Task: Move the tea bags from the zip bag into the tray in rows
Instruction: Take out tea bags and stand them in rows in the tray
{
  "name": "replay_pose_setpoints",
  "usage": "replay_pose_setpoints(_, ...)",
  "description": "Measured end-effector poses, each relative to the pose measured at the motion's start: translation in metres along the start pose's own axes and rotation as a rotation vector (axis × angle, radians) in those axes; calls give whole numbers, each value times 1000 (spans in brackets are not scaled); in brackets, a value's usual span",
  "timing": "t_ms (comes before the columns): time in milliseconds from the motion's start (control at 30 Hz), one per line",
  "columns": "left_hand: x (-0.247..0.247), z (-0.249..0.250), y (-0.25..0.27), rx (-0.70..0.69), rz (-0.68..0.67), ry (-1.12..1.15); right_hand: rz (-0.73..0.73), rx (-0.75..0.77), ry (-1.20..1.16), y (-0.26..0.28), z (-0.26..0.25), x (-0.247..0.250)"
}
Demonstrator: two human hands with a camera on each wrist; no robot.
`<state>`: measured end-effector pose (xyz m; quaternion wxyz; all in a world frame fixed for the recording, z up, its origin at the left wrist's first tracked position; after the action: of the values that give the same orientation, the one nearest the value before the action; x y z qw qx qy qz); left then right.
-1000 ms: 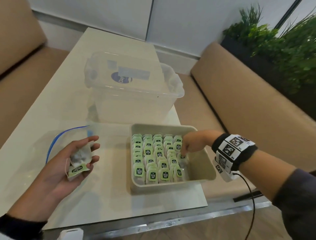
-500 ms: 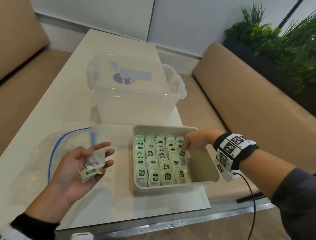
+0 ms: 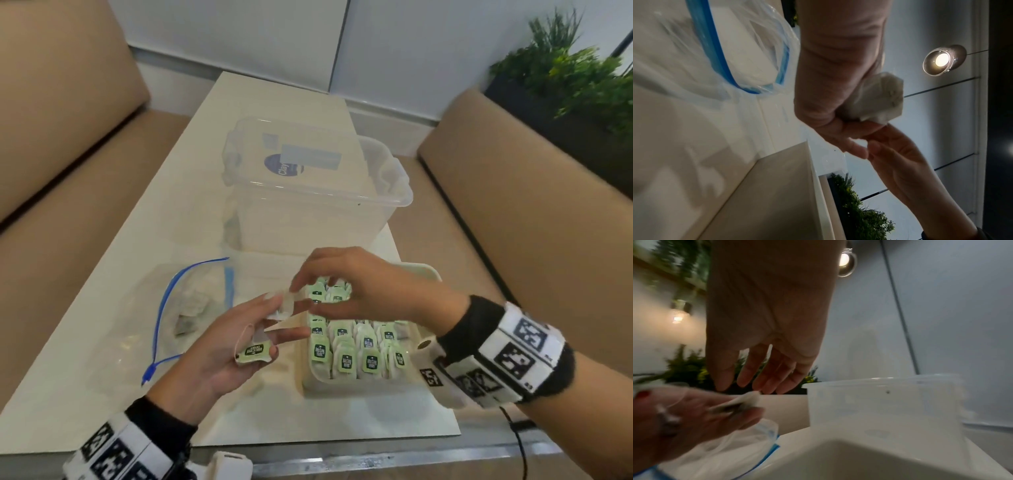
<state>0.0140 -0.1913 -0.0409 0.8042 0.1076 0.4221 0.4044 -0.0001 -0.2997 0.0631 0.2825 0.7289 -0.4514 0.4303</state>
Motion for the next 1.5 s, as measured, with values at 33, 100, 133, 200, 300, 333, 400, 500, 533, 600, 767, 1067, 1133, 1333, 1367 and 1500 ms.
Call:
replay_pose_setpoints(33, -1, 0, 0, 2, -3, -17, 0, 41, 41, -3, -8, -7)
replay_pose_setpoints(100, -1, -1, 0, 8, -2, -59, 24, 91, 168, -8, -16, -17)
replay_pose_setpoints(133, -1, -2, 1, 9, 6, -75, 45, 107, 227, -10, -17, -21)
replay_pose_setpoints(200, -1, -1, 3, 6, 14, -86, 88, 133, 320, -14, -17, -25)
replay_pose_setpoints(300, -1, 1, 6, -2, -11, -69, 162, 121, 354, -15, -16, -23)
replay_pose_setpoints(333, 0, 2, 6, -10, -21, -73, 172, 86, 291, -15, -15, -20)
replay_pose_setpoints(400, -1, 5, 8, -39, -47, -98, 202, -16, 69, -14, -9, -11)
replay_pose_setpoints(500, -4, 9, 11, -126, -66, -186, 309, -221, -293, -12, 9, 9)
replay_pose_setpoints(533, -5, 10, 12, -161, -53, -224, 324, -274, -423, -11, 14, 12)
replay_pose_setpoints(600, -7, 13, 12, -236, -20, -261, 320, -320, -589, -10, 19, 15)
replay_pose_setpoints(767, -6, 26, 15, -424, 71, -280, 315, -256, -688, -10, 17, 17)
replay_pose_setpoints(1067, -2, 42, 28, -602, 148, -318, 275, -79, -545, -5, 2, 22)
replay_pose_setpoints(1133, -3, 43, 29, -609, 156, -321, 311, -74, -592, -3, 3, 23)
replay_pose_setpoints(1333, -5, 43, 30, -614, 163, -300, 421, -66, -581, 3, 8, 32)
replay_pose_setpoints(1367, -5, 42, 30, -610, 160, -309, 417, -66, -569, 4, 8, 33)
replay_pose_setpoints(1500, -7, 35, 25, -560, 136, -319, 362, -60, -454, 8, 2, 39)
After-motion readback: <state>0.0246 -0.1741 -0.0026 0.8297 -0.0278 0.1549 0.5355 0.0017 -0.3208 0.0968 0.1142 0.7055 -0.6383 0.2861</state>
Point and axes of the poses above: each hand's wrist, its own y-axis away from the middle knuckle, its own x-axis out of the back of the hand, z = x × y, the point moved 7 cm from there along -y, towards the middle knuckle, and after that the axes turned 2 degrees about -y, right-handed, at the moved point
